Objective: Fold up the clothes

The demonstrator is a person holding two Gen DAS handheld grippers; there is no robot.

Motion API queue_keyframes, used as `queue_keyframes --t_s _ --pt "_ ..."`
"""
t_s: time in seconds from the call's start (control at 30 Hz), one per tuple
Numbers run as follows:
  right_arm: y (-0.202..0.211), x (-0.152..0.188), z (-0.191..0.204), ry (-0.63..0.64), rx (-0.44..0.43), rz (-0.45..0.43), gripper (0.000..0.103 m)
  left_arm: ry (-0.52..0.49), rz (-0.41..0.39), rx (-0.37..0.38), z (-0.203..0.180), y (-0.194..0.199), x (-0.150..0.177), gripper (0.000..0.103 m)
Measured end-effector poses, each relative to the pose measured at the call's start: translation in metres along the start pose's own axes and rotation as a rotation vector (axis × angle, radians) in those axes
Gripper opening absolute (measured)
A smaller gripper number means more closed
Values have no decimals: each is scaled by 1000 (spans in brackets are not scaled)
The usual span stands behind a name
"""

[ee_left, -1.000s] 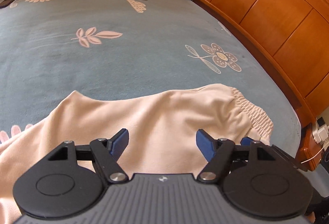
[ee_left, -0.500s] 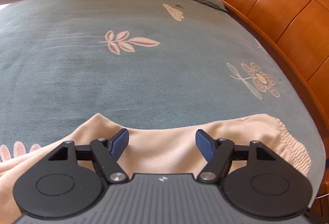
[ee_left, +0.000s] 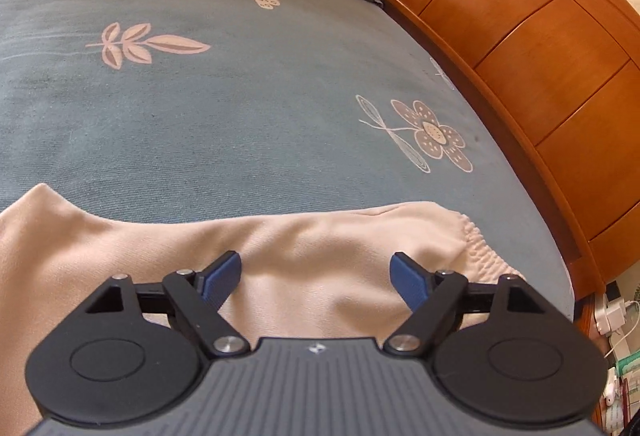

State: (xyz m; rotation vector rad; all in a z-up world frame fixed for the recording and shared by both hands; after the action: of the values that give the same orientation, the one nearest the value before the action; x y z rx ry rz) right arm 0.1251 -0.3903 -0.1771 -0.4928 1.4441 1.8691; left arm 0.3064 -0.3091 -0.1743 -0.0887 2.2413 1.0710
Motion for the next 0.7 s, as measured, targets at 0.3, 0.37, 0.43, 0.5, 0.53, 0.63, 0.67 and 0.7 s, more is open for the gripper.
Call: queue_keyframes --t_s 0.3,0.37,0.43,0.5,0.53,0.63,0.67,0.7 --pt "11 -8 -16 -30 94 -41 98 11 48 86 -3 10 40 82" --pt "18 -13 -29 -56 123 -74 99 -3 38 76 -5 15 40 82" --pt "25 -16 -40 -112 98 -93 100 -19 25 64 -8 22 39 82" --pt "30 -18 -46 -153 75 -120 101 -57 2 51 -10 39 39 82" --pt "32 -20 -48 -162 74 -134 101 -77 -9 44 -11 48 40 82" --pt "31 -24 -46 -164 77 -155 102 -134 -19 14 -11 73 50 83" --pt "31 -25 -44 -156 86 -162 103 -150 -6 -6 -9 78 57 83" --pt "31 -26 -42 -148 94 -168 103 -165 7 -26 -7 82 64 83"
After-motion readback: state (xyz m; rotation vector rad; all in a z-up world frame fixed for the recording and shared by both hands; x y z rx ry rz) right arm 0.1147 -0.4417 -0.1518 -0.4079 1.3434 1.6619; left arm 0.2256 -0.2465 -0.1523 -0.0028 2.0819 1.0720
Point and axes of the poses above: each gripper's, at about its wrist camera, not at the fingertips, and y roughly against the way its jaws point, z to its left, x to its underside, the point moved 5 cm from there along -y, roughly the way its jaws point, and after that the axes turned 4 degrees about -y, right-handed, at the moved point
